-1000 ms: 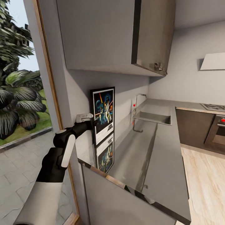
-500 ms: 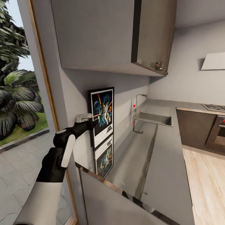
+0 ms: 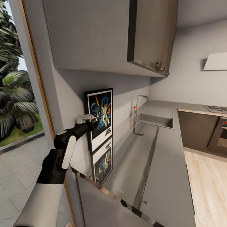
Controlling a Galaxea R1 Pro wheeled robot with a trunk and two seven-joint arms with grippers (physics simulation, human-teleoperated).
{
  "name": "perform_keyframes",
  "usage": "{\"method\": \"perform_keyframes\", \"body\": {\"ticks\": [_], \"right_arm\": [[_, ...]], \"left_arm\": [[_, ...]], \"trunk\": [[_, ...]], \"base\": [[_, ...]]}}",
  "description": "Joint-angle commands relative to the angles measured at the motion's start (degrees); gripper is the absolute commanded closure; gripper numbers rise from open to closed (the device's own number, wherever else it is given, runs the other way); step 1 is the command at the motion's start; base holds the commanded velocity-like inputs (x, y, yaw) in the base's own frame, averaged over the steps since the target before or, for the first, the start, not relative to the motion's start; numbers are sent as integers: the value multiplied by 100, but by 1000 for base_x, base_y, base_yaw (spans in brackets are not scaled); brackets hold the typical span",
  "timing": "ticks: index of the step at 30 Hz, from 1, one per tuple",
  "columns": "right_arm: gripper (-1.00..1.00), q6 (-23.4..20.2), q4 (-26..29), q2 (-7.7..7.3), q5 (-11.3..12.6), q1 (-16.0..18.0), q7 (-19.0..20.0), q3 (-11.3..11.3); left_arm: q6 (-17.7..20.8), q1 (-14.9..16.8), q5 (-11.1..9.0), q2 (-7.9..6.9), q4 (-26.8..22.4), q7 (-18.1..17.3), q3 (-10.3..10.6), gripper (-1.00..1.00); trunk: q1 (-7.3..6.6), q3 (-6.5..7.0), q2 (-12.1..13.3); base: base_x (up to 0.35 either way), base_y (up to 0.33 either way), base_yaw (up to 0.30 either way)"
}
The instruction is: Pick up the poster from the kitchen countertop and hang it on one of the wall nails in the kitchen.
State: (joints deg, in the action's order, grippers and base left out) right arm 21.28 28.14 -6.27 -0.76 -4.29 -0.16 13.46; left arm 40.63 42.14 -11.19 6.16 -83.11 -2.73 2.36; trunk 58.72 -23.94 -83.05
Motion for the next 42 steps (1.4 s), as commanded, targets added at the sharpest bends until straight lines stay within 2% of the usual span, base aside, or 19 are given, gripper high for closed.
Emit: {"method": "perform_keyframes", "body": {"ticks": [1,17,18,42], "right_arm": [[-100,7,7,2,-8,-2,-2,7],[-100,7,7,1,-9,-2,-2,7],[-100,7,7,0,-10,-2,-2,7],[-100,7,-26,3,-12,-2,-2,7]], "left_arm": [[24,5,38,1,-3,-8,-7,-100],[24,5,38,1,-6,-10,-7,-100],[32,5,32,4,-11,-22,-3,100],[40,5,0,15,-66,-43,10,100]], "trunk": [[0,-5,-3],[0,-5,-3],[0,-5,-3],[0,-5,-3]], "base": [[18,-12,0],[3,-2,0],[0,0,0],[0,0,0]]}}
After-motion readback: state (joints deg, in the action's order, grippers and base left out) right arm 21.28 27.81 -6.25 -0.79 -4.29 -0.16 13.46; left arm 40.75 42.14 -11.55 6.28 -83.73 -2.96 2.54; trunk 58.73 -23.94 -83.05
